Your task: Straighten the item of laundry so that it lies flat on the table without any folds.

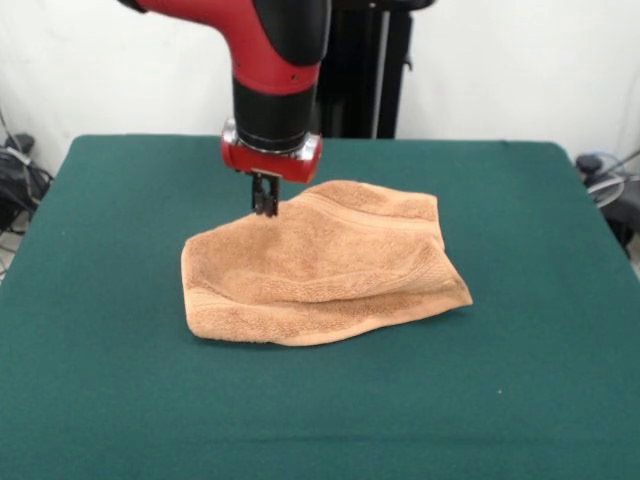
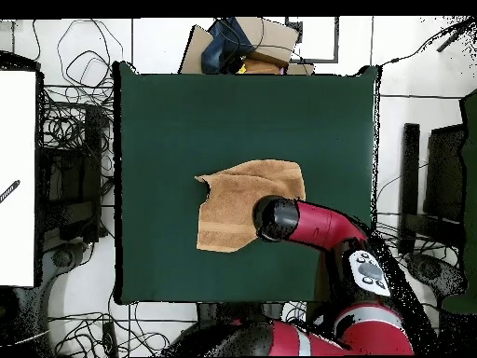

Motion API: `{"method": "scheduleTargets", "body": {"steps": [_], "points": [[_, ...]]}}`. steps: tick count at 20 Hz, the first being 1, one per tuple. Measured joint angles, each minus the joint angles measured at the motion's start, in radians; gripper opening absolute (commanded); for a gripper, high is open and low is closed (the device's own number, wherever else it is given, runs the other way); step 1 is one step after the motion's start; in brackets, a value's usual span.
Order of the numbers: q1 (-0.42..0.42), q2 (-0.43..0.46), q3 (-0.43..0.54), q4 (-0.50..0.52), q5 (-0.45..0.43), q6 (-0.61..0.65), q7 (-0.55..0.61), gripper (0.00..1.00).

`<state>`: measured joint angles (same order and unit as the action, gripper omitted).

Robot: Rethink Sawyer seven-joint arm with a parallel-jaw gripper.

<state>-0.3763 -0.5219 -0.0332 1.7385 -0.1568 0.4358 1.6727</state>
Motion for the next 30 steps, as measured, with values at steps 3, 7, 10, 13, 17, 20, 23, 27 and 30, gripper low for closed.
{"method": "scheduleTargets", "body": {"steps": [3,7,10,13,17,20,23,27,30], "points": [[0.000,0.019,0.000,-0.007,0.000,0.000,0.000,0.00],[0.000,0.052,0.000,-0.015,0.000,0.000,0.000,0.00],[0.000,0.072,0.000,-0.021,0.000,0.000,0.000,0.00],[0.000,0.088,0.000,-0.024,0.000,0.000,0.000,0.00],[0.000,0.091,0.000,-0.024,0.000,0.000,0.000,0.00],[0.000,0.089,0.000,-0.024,0.000,0.000,0.000,0.00],[-0.001,0.086,0.000,-0.024,0.000,0.000,0.000,0.00],[-0.011,0.071,0.000,-0.018,0.000,0.000,0.000,0.00],[-0.022,0.060,0.000,-0.012,0.000,0.000,0.000,0.00]]}}
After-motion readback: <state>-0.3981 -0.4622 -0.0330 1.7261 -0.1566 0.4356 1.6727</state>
